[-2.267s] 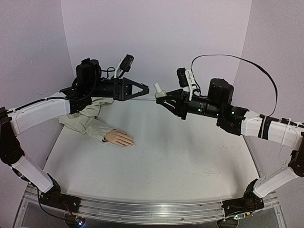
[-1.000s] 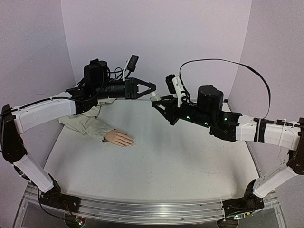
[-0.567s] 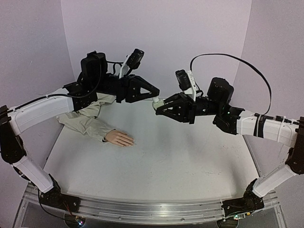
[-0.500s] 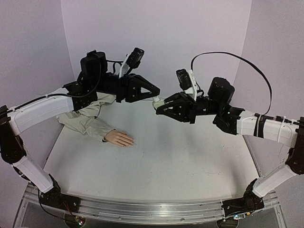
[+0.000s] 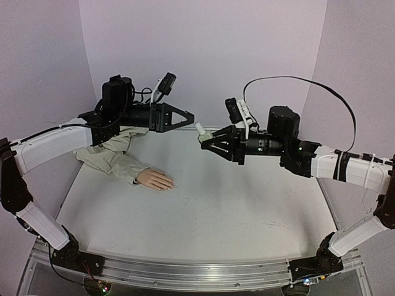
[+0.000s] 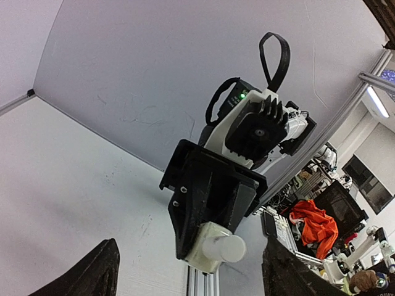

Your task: Paint the nails

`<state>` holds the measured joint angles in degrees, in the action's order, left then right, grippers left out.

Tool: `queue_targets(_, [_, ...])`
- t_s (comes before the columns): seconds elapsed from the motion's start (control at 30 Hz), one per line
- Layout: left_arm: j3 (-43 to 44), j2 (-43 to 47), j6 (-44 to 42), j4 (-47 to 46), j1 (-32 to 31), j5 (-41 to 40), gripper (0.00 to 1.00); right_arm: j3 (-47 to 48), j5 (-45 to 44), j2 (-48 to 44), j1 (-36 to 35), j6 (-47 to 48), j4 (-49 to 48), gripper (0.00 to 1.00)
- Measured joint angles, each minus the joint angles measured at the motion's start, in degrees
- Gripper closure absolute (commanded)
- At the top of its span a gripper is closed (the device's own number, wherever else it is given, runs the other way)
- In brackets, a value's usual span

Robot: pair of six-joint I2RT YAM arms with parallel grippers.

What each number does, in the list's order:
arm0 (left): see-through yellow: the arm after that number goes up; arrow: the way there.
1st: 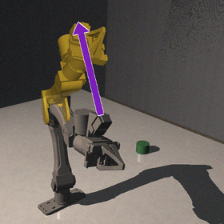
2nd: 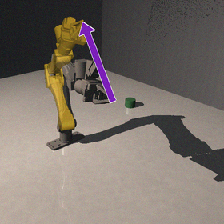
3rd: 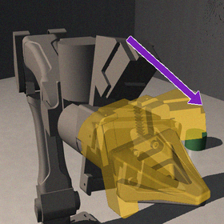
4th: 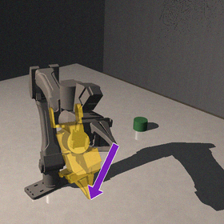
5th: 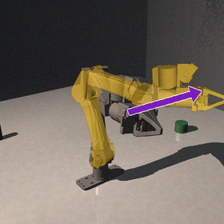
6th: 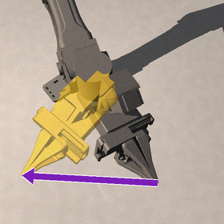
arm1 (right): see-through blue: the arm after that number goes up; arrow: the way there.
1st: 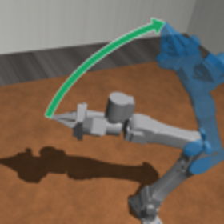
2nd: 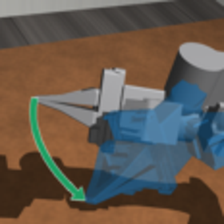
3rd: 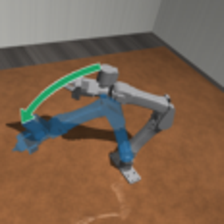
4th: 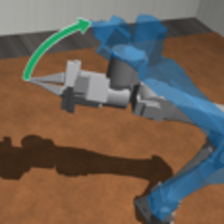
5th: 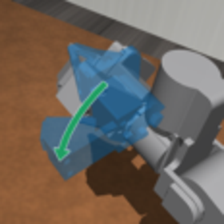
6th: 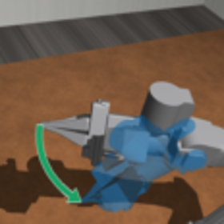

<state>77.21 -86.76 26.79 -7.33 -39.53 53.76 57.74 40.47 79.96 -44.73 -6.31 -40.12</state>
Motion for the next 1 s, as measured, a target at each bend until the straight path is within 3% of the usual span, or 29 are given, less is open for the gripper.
queue_targets(0.2, [-0.6,0.0,1.8,1.8,-1.1,-1.1,0.27,0.0,-5.4,0.0,0.0,2.8,3.4,1.0])
queue_targets(0.53, [-0.6,0.0,1.3,5.1,-2.8,-2.6,0.52,0.1,-7.9,0.0,0.0,4.0,5.6,1.0])
queue_targets(1.0, [2.4,-0.9,-2.0,12.3,-4.3,-7.5,0.68,1.0,-8.4,1.2,0.0,4.2,6.3,1.0])
